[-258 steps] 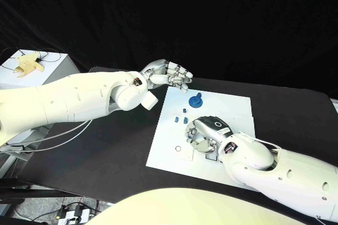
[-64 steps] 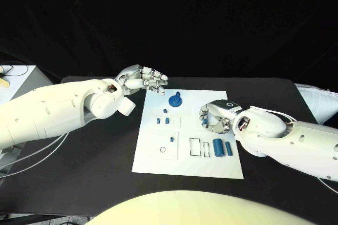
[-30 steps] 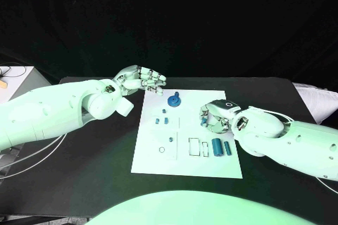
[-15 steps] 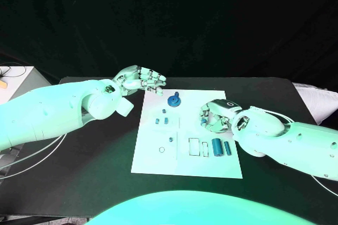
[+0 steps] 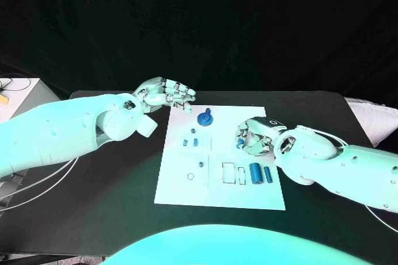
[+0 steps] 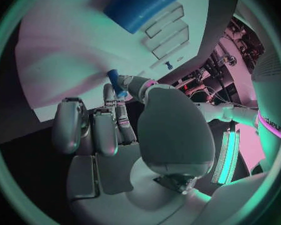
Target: Assemble the parts on the task board
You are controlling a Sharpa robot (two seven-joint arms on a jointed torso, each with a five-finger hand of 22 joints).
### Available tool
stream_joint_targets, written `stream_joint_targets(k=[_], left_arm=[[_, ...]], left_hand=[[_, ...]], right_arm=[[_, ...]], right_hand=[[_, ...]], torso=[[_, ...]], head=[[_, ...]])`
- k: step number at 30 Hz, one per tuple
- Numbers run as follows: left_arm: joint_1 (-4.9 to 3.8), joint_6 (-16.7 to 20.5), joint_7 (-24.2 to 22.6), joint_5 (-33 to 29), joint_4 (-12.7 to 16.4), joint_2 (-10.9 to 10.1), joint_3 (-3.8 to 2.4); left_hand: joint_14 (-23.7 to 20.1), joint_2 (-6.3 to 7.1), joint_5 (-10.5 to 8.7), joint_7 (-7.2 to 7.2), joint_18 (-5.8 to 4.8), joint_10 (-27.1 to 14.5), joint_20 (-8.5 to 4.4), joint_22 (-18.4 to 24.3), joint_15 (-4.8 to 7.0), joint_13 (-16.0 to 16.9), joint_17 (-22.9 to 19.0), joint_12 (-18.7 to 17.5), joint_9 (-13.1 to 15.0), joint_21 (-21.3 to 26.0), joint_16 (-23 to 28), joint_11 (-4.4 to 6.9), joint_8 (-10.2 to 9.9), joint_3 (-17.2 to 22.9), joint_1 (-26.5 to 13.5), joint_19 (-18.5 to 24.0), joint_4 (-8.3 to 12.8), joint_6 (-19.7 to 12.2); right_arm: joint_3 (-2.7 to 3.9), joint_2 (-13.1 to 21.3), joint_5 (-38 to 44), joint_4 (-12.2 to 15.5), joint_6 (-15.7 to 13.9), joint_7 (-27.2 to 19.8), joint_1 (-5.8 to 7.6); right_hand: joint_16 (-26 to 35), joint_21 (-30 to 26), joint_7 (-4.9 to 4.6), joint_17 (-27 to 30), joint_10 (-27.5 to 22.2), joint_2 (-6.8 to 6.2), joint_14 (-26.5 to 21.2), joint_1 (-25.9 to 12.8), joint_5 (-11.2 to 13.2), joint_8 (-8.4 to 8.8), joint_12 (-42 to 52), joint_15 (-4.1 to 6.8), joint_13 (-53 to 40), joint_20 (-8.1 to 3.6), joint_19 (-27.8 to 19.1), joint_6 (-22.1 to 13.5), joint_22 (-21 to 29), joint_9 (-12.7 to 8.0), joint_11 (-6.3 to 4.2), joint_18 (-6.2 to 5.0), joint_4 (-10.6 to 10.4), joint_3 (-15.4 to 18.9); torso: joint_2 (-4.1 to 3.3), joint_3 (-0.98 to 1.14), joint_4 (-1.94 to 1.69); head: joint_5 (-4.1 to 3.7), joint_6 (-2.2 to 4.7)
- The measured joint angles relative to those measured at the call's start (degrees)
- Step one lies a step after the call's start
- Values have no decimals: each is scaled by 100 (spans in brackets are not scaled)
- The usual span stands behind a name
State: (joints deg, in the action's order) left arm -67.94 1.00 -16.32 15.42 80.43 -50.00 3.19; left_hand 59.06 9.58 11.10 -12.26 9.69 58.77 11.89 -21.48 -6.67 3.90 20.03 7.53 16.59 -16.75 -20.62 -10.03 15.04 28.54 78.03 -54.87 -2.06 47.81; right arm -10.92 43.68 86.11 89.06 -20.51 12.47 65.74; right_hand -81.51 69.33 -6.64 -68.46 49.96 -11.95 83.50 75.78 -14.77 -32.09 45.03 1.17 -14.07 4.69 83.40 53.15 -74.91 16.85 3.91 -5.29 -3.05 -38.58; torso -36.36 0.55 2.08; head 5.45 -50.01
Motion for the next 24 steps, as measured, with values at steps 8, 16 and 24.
stream_joint_targets(k=[8, 16, 24], left_arm=[[0, 0, 3, 0, -3, -4, 1], [0, 0, 8, 2, -14, -17, 2], [0, 0, 10, 3, -14, -25, 3]], left_hand=[[0, 0, 0, 0, 1, 0, 0, 0, 0, 0, 0, 0, 0, 0, 0, 0, 0, 0, 0, 0, 0, 0], [0, 0, 0, 21, 0, -22, 0, 0, 0, 0, 14, 41, -7, 0, 0, -22, 0, 0, 0, 0, 0, -21], [0, 0, 0, 21, 0, -43, 0, -5, 0, 0, 13, 41, -7, 0, 0, -1, 0, 0, 0, 0, 0, -21]], right_arm=[[2, 131, -41, 200, -48, 13, 57], [23, 353, -50, 640, -87, 19, 294], [46, 414, -42, 970, -120, 49, 425]], right_hand=[[1, -22, 1, 10, 4, 23, -9, 23, 0, 18, -2, 9, 3, 0, 0, -3, 1, 0, 4, 0, 17, -1], [2, -22, -2, 16, 5, 30, -9, 30, 1, 38, -24, 8, 17, 0, 0, -2, -4, 0, 4, 0, 39, 8], [2, -22, -4, 22, 5, 29, -9, 30, 4, 51, -31, 8, 15, 0, 0, -3, -3, 0, 5, 0, 39, 8]], torso=[[0, 3, -1], [3, -4, 1], [3, -4, -2]], head=[[-2, 0], [-12, 1], [27, 1]])
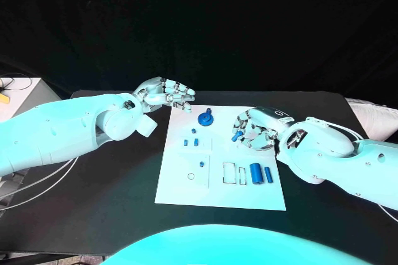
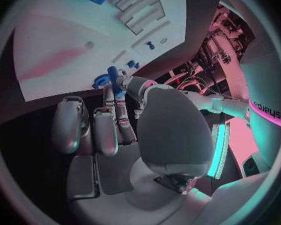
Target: Assemble the parts on the task board
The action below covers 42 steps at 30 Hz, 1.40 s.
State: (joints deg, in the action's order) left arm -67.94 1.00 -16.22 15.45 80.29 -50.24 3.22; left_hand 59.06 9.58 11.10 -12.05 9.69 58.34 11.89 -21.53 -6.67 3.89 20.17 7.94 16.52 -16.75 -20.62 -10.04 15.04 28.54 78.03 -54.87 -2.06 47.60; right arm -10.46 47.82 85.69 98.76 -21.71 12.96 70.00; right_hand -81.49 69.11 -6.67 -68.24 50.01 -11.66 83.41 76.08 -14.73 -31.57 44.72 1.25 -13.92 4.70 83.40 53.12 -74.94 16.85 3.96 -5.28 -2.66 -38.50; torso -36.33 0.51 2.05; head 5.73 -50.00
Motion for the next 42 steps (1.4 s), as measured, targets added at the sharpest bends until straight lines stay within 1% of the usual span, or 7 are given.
stream_joint_targets(k=[4, 7, 12, 18, 28, 37, 42], left_arm=[[0, 0, 0, 1, 1, 11, 0], [0, 0, 0, 1, 1, 24, 0], [1, 1, -8, 2, -1, 36, 0], [1, 3, -9, 4, -6, 36, 0], [1, 4, -9, 8, 22, 28, 0], [1, 4, -6, 10, 28, 34, 0], [1, 4, -6, 10, 23, 48, 0]], left_hand=[[0, 0, 0, 0, 0, 0, 0, 0, 0, 0, 0, 0, 0, 0, 0, 0, 0, 0, 0, 0, 0, 0], [0, 0, 0, 0, 0, 0, 0, 0, 0, 0, 6, 0, 0, 0, 0, 0, 0, 0, 0, 0, 0, 0], [0, 0, 0, 0, 0, 0, 0, -5, 0, 0, 13, 0, 0, 0, 0, 0, 0, 0, 0, 0, 0, 0], [0, -4, 0, 0, 0, 0, 0, -5, 0, 0, 13, 0, 0, 0, 0, 0, 0, 0, 4, 0, 0, 0], [-21, -23, 0, 0, 0, 1, 0, -11, 21, 5, 19, 22, 0, 0, 0, 0, 22, 0, 23, 0, 0, 0], [-21, -23, 0, 0, 0, 1, 0, -11, 20, 4, 19, 22, 1, 0, 0, 1, 22, 0, 23, 0, 0, 0], [-21, -23, 0, 0, 0, 1, 0, -16, 20, 4, 23, 22, 0, 0, 0, 1, 22, 0, 23, 0, 0, 0]], right_arm=[[3, -186, 28, 56, -1, 10, -3], [9, -400, 98, 91, 3, 10, -62], [5, -786, 258, 61, 11, 10, -206], [-5, -1146, 432, -7, 45, 5, -388], [-30, -1350, 597, -151, 94, 32, -672], [-44, -1410, 702, -183, 128, 64, -808], [-46, -1466, 769, -206, 125, 72, -869]], right_hand=[[30, -49, -1, 49, 5, -1, 0, 0, 1, 12, -3, 0, 0, -11, -12, -1, 0, 0, 5, 0, 9, -9], [34, -49, -2, 63, 6, -1, 0, -1, 12, 21, -15, 0, 0, -21, -21, -1, 1, 1, 5, 0, 24, -24], [56, -99, -7, 100, 6, -2, -21, -1, 12, 22, -22, 20, 1, -21, -21, -7, 1, 56, 6, 0, 40, -9], [56, -122, -8, 131, 6, -2, -21, -1, 23, 44, -30, 21, 10, -20, -21, -7, 1, 127, 6, 0, 55, -24], [56, -122, -10, 131, 8, 18, -21, -22, -4, 56, -37, 21, 9, -20, -21, -9, 3, 168, 8, 0, 55, -23], [79, -122, -18, 131, 10, 21, -43, -43, -4, 52, -47, -1, 1, -20, -21, -18, 3, 168, 9, 0, 54, -23], [79, -122, -19, 113, 22, 21, -43, -42, -4, 52, -59, -1, 1, -20, -21, -18, 3, 168, 9, 0, 69, -8]], torso=[[-4, 3, 1], [-6, 4, 2], [-8, 7, 0], [-8, 0, -5], [-1, -15, -7], [0, -5, 3], [-1, -1, 4]], head=[[48, 0], [88, 0], [168, 0], [285, 0], [453, 0], [555, 0], [573, 0]])
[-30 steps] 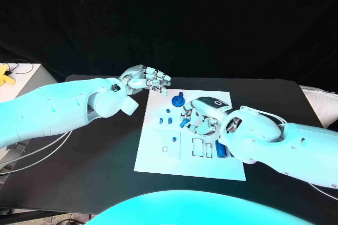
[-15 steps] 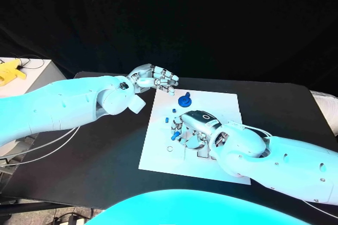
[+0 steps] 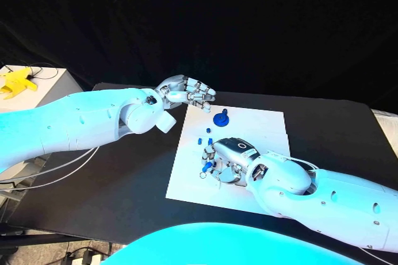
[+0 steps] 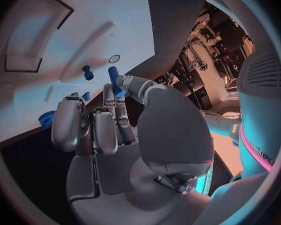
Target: Assemble the parts on the task board
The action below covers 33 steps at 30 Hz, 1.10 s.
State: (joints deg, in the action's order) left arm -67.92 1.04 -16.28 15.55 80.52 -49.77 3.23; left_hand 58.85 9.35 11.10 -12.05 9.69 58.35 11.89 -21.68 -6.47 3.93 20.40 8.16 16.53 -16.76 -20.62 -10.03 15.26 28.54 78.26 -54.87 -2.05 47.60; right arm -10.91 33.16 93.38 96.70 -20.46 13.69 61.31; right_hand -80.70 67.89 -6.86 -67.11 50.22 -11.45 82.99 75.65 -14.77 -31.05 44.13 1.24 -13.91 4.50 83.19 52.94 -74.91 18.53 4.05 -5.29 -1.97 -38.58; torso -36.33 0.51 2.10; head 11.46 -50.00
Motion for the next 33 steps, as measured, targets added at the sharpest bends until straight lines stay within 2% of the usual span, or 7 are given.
stream_joint_targets(k=[12, 22, 28, 33], left_arm=[[0, -1, 0, 1, -23, 24, 0], [0, -3, 2, 2, -43, 41, 0], [0, -5, 6, 2, -43, 54, 0], [0, -5, 7, 2, -42, 67, 0]], left_hand=[[0, 0, 0, 0, 1, 0, 0, 0, 0, 0, 0, 0, 0, 0, 0, 0, 0, 0, 0, 0, 0, 0], [0, 0, 0, 0, 1, 0, 0, 1, 0, -1, 4, 22, 0, 0, 0, 0, 0, 0, 0, 0, 0, 0], [0, 0, 0, 0, 0, 0, 0, 1, 0, -1, 4, 22, 0, 0, 0, 0, 0, 0, 0, 0, 0, 0], [0, 0, 0, 0, 0, 0, 0, 1, 0, -1, 4, 21, 0, 0, 0, 0, 0, 0, 0, 0, 0, 0]], right_arm=[[-10, -84, 101, -71, 1, 13, -106], [-13, -91, 140, -62, 7, 16, -124], [-15, -73, 144, -81, 21, 16, -126], [-18, -93, 145, -105, 37, 16, -137]], right_hand=[[0, 0, -9, -2, 2, -17, 0, -14, 1, 3, -7, 0, 4, 0, 0, -9, -4, 4, 0, 0, 0, 1], [0, 0, 10, 13, 11, -32, 0, -28, 2, 27, -9, 0, 8, 0, 0, 11, -4, 35, 7, 0, 0, 1], [0, 0, 10, 13, 64, -55, 0, -51, 5, 8, -23, 0, 4, 0, 0, 11, -3, 34, -42, 0, -1, 1], [0, 0, 10, 13, 64, -62, 0, -58, 6, 0, -23, 0, 2, 0, 0, 11, -3, 34, -41, 0, 15, 17]], torso=[[-3, 2, 0], [-4, 1, -2], [-4, -3, 0], [-3, -3, -1]], head=[[19, 0], [24, 0], [27, 0], [27, 0]])
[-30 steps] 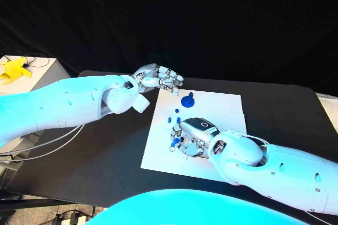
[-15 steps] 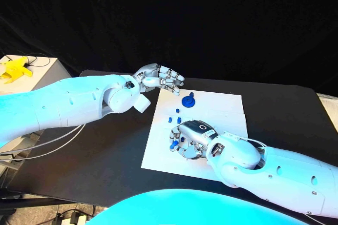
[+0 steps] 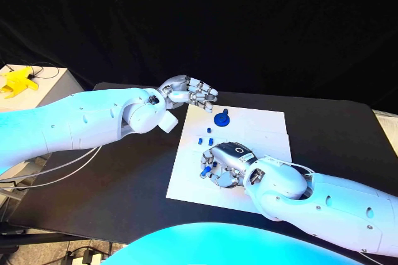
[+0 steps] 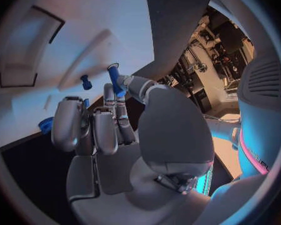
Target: Assemble the parts on the task board
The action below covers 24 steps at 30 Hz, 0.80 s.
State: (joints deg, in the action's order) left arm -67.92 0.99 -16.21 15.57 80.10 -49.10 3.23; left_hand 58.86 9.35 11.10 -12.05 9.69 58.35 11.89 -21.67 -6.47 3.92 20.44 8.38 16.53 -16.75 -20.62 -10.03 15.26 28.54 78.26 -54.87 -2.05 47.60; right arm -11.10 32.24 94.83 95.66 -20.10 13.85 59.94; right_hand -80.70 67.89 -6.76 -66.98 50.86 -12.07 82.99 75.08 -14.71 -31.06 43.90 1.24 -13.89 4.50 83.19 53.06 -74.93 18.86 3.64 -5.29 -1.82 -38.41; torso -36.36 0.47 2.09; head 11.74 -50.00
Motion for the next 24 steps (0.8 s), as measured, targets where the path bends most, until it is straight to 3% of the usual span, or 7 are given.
stream_joint_targets(k=[24], left_arm=[[0, -4, 6, 0, -4, -5, 0]], left_hand=[[0, 0, 0, 0, 0, 0, 0, -4, 0, -1, -2, 0, 0, 0, 0, 0, 0, 0, 0, 0, 0, 0]], right_arm=[[-11, -43, -4, -96, 57, -11, -53]], right_hand=[[0, -22, 19, 0, 29, 70, 0, -67, 63, 25, -33, 0, -7, 0, 0, 20, 2, 39, -12, 0, 57, 58]], torso=[[3, 3, -1]], head=[[7, 0]])
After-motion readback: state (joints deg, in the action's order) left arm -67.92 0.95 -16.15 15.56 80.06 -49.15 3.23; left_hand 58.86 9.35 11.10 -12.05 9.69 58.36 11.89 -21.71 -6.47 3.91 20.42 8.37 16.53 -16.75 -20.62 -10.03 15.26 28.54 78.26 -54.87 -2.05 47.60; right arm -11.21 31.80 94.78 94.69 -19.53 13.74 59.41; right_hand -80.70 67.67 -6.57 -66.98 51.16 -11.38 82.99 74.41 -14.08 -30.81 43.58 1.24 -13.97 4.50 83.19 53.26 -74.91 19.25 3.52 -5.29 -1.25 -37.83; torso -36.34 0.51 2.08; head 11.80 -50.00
